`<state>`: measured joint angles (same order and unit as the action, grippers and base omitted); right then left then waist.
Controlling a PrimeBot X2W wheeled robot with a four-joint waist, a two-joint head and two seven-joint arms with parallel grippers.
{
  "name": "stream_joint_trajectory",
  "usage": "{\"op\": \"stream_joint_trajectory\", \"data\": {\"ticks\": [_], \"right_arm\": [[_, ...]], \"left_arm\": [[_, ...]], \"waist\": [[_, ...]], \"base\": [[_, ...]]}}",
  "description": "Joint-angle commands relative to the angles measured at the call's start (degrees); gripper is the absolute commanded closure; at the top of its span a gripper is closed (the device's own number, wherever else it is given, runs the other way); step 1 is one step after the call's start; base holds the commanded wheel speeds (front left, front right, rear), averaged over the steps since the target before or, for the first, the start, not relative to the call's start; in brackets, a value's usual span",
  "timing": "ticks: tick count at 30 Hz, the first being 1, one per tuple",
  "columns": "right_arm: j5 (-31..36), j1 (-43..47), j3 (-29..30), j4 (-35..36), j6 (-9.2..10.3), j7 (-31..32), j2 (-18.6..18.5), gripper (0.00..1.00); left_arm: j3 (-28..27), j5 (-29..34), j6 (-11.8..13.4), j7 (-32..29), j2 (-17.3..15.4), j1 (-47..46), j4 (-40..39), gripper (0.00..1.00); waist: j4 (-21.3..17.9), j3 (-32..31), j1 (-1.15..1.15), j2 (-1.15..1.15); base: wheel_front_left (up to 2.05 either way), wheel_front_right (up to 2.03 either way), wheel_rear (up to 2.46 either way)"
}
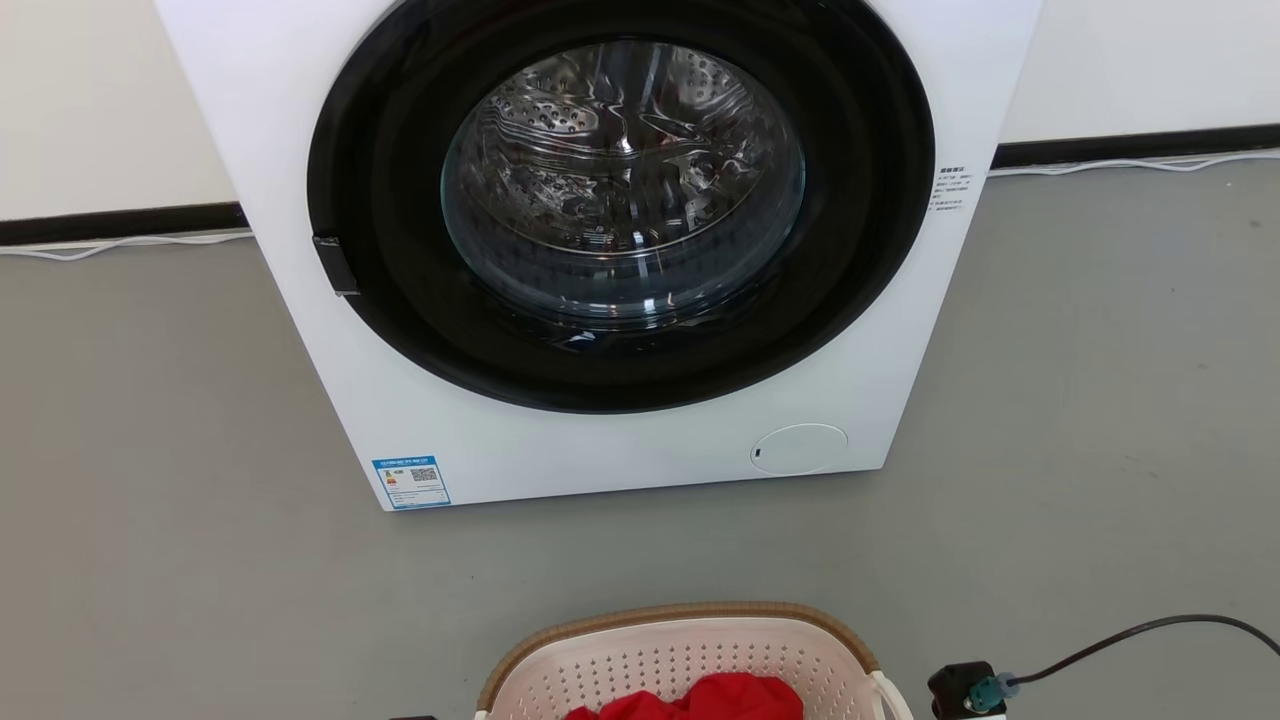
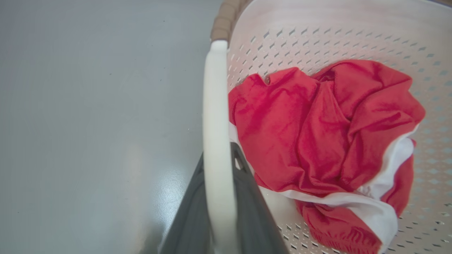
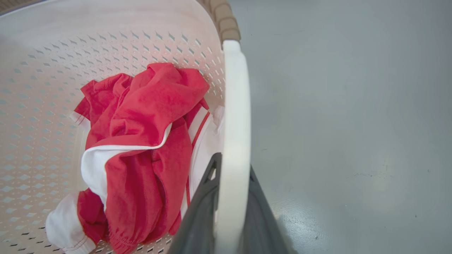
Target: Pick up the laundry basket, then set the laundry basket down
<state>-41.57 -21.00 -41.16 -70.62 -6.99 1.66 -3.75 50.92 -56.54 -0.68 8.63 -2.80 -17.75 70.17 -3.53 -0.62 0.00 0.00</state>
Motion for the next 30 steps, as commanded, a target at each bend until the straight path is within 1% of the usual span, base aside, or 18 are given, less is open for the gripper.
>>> {"op": "stream_joint_trajectory", "data": {"ticks": [1, 23, 30], "right_arm": [[-0.6, -1.0, -1.3, 1.1, -0.5, -1.1, 0.9, 1.0], [-3.3, -1.9, -3.6, 0.0, -0.5, -2.2, 0.9, 1.0], [-3.3, -3.7, -3.8, -0.4, -0.5, -5.0, 0.9, 1.0]], "left_arm": [[-0.8, -0.3, -0.4, 1.2, -0.1, -1.9, -0.8, 1.0], [2.0, -3.4, -0.1, 1.8, -0.1, -2.6, -0.6, 1.0], [1.9, -4.6, 0.2, 3.3, -0.1, -4.8, -1.2, 1.0]], "waist": [[0.0, 0.0, 0.0, 0.0], [0.4, 0.7, 0.0, 0.0], [0.5, 2.8, 0.0, 0.0]], "base": [[0.0, 0.0, 0.0], [0.0, 0.0, 0.0], [0.0, 0.0, 0.0]]}}
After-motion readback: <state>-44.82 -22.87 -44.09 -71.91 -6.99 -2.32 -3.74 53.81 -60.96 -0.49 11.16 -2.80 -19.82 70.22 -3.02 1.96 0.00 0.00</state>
